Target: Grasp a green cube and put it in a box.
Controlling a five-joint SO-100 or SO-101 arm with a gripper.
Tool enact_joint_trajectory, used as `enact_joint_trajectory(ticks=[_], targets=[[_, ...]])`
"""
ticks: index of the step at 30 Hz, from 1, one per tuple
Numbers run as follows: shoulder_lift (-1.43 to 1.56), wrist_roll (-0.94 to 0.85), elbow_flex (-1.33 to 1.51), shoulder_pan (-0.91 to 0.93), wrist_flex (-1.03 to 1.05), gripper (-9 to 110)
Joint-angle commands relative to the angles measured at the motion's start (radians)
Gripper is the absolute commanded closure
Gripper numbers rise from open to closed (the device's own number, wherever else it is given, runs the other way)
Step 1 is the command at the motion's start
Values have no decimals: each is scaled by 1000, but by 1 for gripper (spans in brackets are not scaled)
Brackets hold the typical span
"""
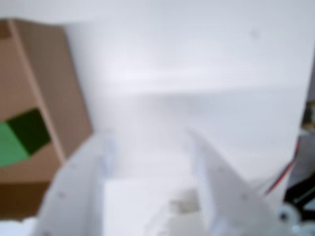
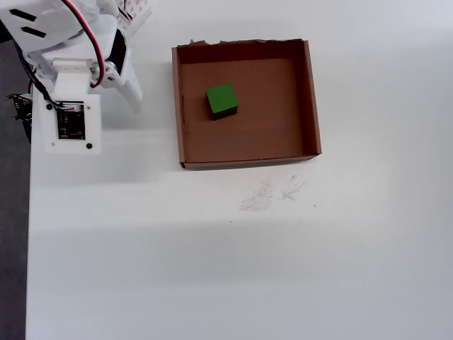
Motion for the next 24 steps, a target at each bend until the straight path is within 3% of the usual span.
enact_joint_trajectory(ticks=[1, 9, 24], targets=[[80, -54, 31, 26, -2, 84], [305, -158, 206, 78, 34, 84], [606, -187, 428, 66, 144, 84]])
